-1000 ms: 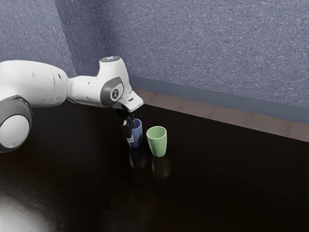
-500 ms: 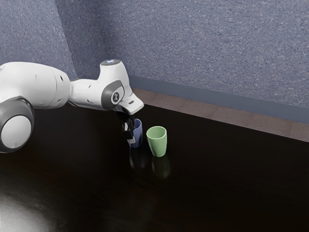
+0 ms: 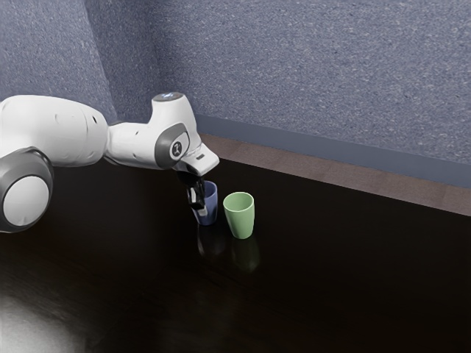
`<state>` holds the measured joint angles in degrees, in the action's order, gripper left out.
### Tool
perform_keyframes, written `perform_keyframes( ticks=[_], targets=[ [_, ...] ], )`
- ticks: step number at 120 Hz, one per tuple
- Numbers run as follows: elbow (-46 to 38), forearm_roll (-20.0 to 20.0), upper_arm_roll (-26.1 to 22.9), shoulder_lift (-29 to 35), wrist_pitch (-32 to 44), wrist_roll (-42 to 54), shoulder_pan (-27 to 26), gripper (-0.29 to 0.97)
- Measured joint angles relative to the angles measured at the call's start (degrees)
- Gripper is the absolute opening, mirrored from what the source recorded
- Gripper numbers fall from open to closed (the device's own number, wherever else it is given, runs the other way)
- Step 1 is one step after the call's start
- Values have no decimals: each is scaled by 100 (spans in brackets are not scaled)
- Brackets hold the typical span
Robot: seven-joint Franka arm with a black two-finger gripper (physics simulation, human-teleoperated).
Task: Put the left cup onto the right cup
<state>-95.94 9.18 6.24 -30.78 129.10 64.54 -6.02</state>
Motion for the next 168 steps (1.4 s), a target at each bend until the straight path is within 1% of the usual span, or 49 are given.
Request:
perform_keyframes(
  ticks=[67, 99, 111, 133, 168],
  targets=[
    [35, 15, 63, 95, -9, -104, 13, -10],
    [63, -41, 50, 624, -172, -131, -53, -10],
    [164, -59, 35, 772, -266, -141, -187, -10],
    [405, -108, -5, 807, -419, -169, -477, -10],
    [450, -152, -111, 726, -486, -238, -606, -10]
  ],
)
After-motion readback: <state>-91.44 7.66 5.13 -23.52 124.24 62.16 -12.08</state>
